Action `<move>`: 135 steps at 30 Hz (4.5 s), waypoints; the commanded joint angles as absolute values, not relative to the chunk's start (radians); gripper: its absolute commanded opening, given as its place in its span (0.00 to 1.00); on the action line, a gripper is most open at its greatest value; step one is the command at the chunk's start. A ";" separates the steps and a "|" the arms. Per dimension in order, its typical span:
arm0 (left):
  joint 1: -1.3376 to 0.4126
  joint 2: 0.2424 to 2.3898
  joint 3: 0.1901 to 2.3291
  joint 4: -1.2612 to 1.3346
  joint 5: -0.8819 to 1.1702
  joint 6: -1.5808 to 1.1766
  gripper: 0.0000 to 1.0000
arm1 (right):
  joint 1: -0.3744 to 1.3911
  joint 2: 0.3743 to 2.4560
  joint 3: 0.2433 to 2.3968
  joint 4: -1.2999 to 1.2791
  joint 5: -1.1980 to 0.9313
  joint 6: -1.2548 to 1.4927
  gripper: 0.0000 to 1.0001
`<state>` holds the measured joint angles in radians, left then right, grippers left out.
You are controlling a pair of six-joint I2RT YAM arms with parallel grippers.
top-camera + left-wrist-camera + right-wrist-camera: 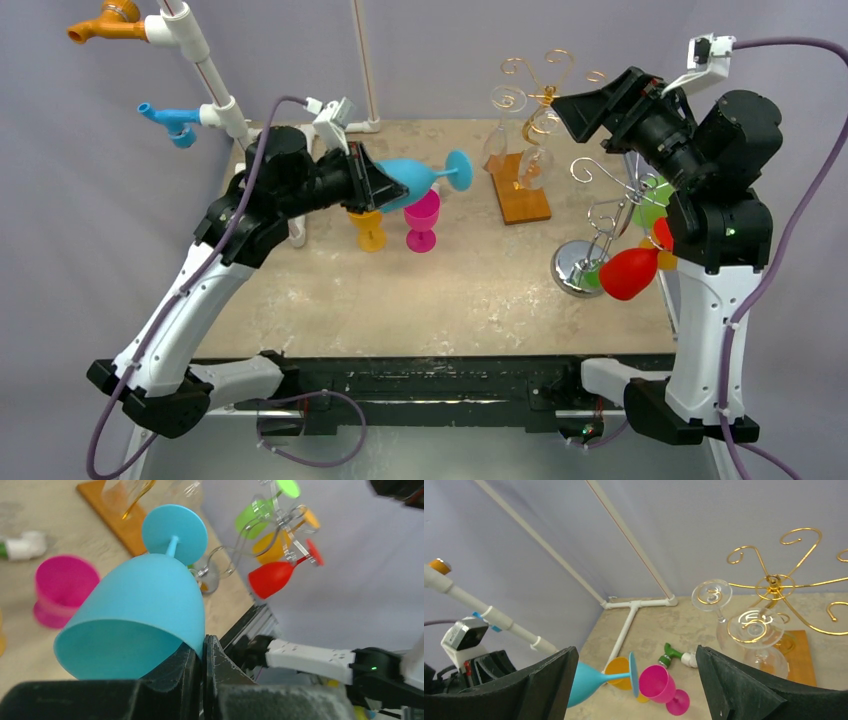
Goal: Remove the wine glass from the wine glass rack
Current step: Place the wine glass at the center of the board, then pick up the wine glass from the wine rack.
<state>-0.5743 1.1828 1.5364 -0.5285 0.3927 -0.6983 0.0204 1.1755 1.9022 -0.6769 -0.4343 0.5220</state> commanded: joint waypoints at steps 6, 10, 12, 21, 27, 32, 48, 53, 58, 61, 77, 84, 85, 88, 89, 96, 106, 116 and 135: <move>-0.594 1.097 1.522 -1.084 0.059 -0.506 0.00 | 0.023 1.180 1.869 -0.708 -0.388 0.460 0.99; -0.594 1.092 1.404 -1.119 0.010 -0.481 0.00 | 0.036 1.197 1.857 -0.676 -0.455 0.473 0.99; -0.595 1.108 1.363 -1.140 -0.036 -0.468 0.00 | 0.075 1.211 1.875 -0.678 -0.441 0.474 0.99; -0.594 1.225 1.292 -1.188 -0.217 -0.392 0.00 | 0.251 1.290 1.918 -0.741 -0.257 0.424 0.99; -0.571 1.294 1.240 -1.132 -0.239 -0.349 0.00 | 0.258 1.297 1.906 -0.748 -0.247 0.405 0.99; -0.534 1.347 1.233 -1.090 -0.206 -0.312 0.00 | 0.258 1.296 1.902 -0.751 -0.242 0.394 0.99; -0.517 1.401 1.288 -1.085 -0.220 -0.277 0.33 | 0.258 1.296 1.898 -0.756 -0.236 0.383 0.99; -0.515 1.393 1.330 -1.084 -0.268 -0.278 0.43 | 0.258 1.298 1.896 -0.760 -0.232 0.383 0.99; -0.515 1.392 1.372 -1.069 -0.303 -0.273 0.54 | 0.258 1.302 1.899 -0.771 -0.217 0.383 0.99; -0.515 1.391 1.395 -1.056 -0.313 -0.266 0.59 | 0.258 1.301 1.899 -0.783 -0.200 0.383 0.99; -0.563 1.320 1.547 -0.949 -0.112 -0.226 0.78 | 0.258 1.198 1.881 -0.865 0.116 0.397 0.99; -0.641 1.321 1.523 -0.813 -0.007 -0.242 0.86 | 0.259 1.148 1.886 -0.962 0.332 0.382 0.99; -0.651 1.324 1.523 -0.798 -0.005 -0.244 0.87 | 0.259 1.137 1.883 -0.976 0.365 0.384 0.99; -0.686 1.333 1.515 -0.746 0.043 -0.252 0.87 | 0.259 1.089 1.878 -1.025 0.463 0.408 0.99; -0.696 1.334 1.510 -0.731 0.056 -0.257 0.88 | 0.259 1.075 1.876 -1.044 0.489 0.416 0.99; -0.743 1.332 1.459 -0.677 0.106 -0.267 0.88 | 0.258 1.014 1.871 -1.258 0.626 0.485 0.99; -0.787 1.324 1.431 -0.652 0.136 -0.274 0.89 | 0.258 0.914 1.766 -1.367 0.763 0.546 0.99; -0.803 1.305 1.422 -0.659 0.116 -0.270 0.89 | 0.239 0.936 1.677 -1.355 0.829 0.533 0.99; -0.805 1.289 1.401 -0.651 0.113 -0.268 0.90 | 0.082 1.006 1.704 -1.342 0.720 0.466 0.99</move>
<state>-0.8001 1.3231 1.4094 -0.6964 0.1181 -0.2691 0.1017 1.0332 1.7226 -1.3590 0.7074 0.4721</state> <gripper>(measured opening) 0.894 0.987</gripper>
